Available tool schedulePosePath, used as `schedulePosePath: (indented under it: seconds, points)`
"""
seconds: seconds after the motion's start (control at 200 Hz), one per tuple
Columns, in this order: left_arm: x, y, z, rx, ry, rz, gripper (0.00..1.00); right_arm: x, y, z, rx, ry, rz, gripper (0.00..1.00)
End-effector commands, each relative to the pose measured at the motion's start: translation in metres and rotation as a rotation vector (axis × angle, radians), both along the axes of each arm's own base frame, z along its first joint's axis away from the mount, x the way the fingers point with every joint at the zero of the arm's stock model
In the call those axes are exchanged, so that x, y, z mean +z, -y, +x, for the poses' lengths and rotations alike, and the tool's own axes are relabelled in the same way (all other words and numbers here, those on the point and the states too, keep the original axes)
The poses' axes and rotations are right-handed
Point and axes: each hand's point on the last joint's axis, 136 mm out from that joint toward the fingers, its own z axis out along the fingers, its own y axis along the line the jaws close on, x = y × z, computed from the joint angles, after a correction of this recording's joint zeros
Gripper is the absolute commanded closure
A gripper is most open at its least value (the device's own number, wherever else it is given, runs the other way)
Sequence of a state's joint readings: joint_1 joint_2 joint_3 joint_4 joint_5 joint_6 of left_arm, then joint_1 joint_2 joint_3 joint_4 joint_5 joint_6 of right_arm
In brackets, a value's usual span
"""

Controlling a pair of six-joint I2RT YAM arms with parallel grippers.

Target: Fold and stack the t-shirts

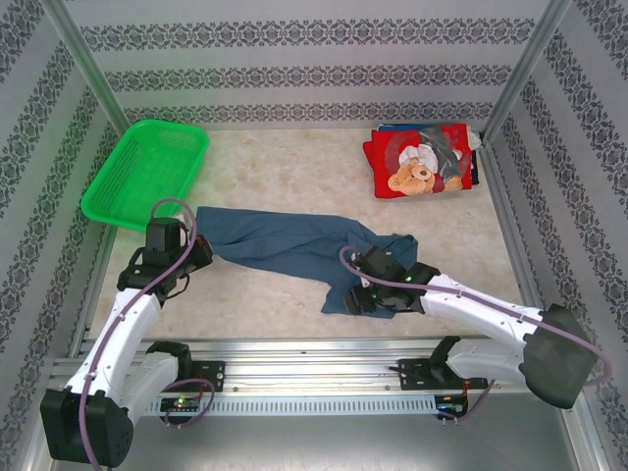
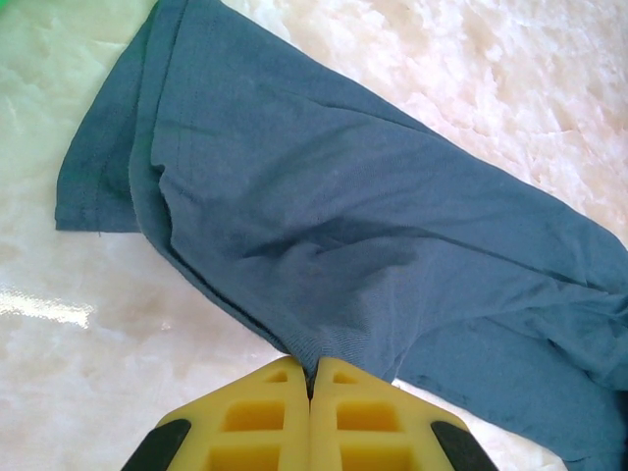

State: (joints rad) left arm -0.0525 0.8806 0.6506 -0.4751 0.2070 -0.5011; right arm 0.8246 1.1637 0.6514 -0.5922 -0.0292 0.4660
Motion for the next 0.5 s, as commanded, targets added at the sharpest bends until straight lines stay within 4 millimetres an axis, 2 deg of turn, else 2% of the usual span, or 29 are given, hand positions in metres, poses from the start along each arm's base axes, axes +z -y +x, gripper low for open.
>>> schedulePosePath:
  seconds: [0.0,0.065,0.495]
  points:
    - [0.006,0.004,0.002,-0.017,0.038,-0.010,1.00,-0.007,0.013,0.002,-0.025,0.015,-0.129,0.47]
    - [0.007,0.005,0.002,-0.017,0.042,-0.014,1.00,-0.009,0.019,0.007,-0.030,0.028,-0.197,0.48]
    - [0.010,0.004,-0.001,-0.022,0.050,-0.009,1.00,-0.013,-0.004,0.031,0.028,0.065,-0.239,0.50]
